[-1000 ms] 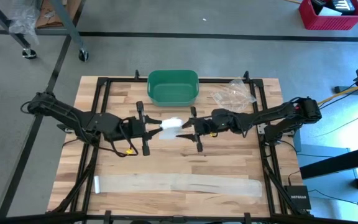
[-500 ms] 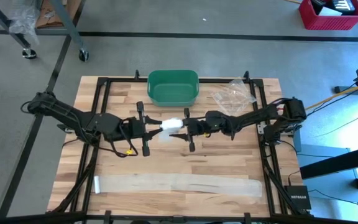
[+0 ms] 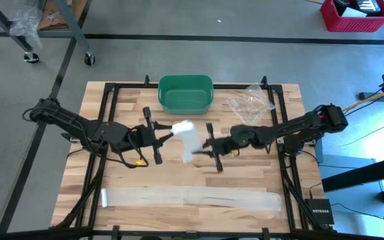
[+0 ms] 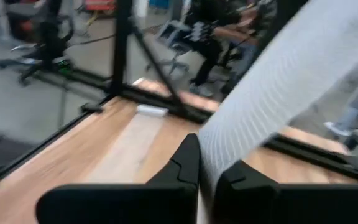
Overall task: Roll bandage
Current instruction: Roll the top white bandage
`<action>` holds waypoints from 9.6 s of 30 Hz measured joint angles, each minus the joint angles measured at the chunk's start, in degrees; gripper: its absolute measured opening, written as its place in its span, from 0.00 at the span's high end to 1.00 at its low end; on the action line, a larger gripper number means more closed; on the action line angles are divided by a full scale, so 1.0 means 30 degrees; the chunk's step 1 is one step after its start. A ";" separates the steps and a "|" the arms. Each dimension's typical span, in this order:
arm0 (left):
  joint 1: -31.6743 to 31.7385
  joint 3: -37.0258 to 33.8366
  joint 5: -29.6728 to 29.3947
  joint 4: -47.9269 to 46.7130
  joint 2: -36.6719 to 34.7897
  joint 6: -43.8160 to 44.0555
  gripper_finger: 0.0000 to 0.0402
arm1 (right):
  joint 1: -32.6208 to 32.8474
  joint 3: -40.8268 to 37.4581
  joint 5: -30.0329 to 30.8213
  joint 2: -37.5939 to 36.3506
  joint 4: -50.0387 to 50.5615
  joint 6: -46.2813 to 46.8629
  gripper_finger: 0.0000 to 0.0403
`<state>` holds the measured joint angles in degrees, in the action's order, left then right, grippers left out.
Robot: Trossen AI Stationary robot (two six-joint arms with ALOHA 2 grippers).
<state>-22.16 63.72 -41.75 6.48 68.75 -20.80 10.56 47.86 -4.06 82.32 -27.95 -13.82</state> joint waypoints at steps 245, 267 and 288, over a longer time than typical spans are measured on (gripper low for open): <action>0.0621 0.0947 0.3685 0.0203 0.2841 0.0461 0.87 | -0.2269 -0.0440 -0.1049 0.0401 -0.4765 0.2587 0.82; 0.0099 0.2296 0.3474 -0.2202 0.2594 0.2105 0.87 | -0.2247 -0.0431 -0.0542 -0.2086 0.1323 0.1671 0.97; 0.0635 0.2288 0.3467 -0.1928 0.3191 0.1866 0.87 | -0.2269 -0.0526 -0.0509 -0.0819 0.0121 0.1941 0.67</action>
<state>-20.25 70.59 -31.35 0.70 78.32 -15.20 3.75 46.28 -5.59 79.87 -27.59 -8.00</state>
